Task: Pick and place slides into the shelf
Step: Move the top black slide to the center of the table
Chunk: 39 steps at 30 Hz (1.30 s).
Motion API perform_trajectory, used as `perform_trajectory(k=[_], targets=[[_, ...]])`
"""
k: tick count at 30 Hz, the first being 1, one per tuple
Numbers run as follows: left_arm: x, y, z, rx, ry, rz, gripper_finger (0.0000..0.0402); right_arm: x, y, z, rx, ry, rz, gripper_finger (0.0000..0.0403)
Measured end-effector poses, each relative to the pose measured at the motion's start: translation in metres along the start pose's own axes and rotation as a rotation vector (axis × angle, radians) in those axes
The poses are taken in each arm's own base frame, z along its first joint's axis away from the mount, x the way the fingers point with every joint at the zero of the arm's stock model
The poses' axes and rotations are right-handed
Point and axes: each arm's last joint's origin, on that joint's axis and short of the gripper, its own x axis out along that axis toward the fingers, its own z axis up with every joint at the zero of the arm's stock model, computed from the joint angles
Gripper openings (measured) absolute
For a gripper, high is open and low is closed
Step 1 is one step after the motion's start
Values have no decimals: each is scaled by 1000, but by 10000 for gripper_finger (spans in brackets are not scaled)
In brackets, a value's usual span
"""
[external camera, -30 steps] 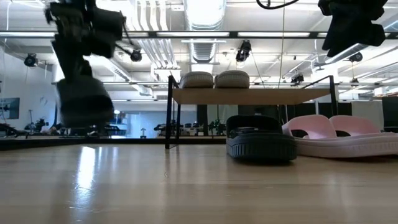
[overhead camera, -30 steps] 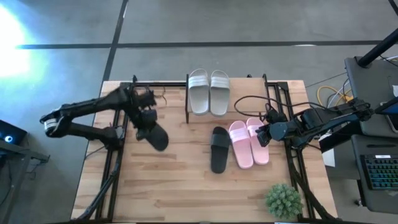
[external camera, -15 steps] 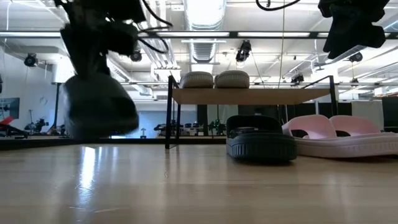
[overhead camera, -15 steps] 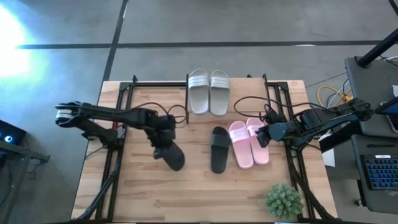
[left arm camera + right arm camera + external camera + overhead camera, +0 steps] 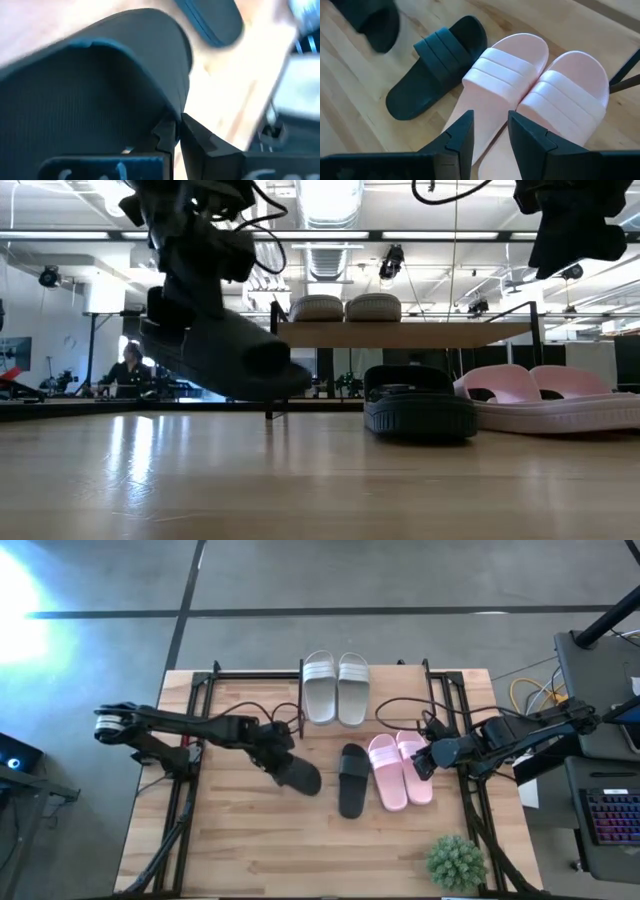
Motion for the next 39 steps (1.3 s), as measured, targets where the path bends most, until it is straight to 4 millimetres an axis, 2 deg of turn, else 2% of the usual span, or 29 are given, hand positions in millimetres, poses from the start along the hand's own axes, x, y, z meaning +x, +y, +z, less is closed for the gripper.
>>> perform_trajectory(k=[6,11,17,24,30,33,39], targets=[[2,6,-2,-231,-183,56,0,6,-3,-4,-7,13,-19,111],[1,6,-6,-407,-372,-65,0,9,-4,-6,-3,19,-30,111],[5,15,-29,-600,-451,-111,0,9,-3,-5,1,13,-21,111],[13,10,-50,-768,-581,-234,0,9,-3,-5,1,8,-18,111],[32,8,-64,-882,-640,-218,0,9,-3,-5,-6,8,-17,111],[42,7,-70,-939,-725,-210,0,9,-3,-5,-4,8,-17,111],[58,0,-68,-1055,-914,-319,0,9,-3,-5,2,10,-14,111]])
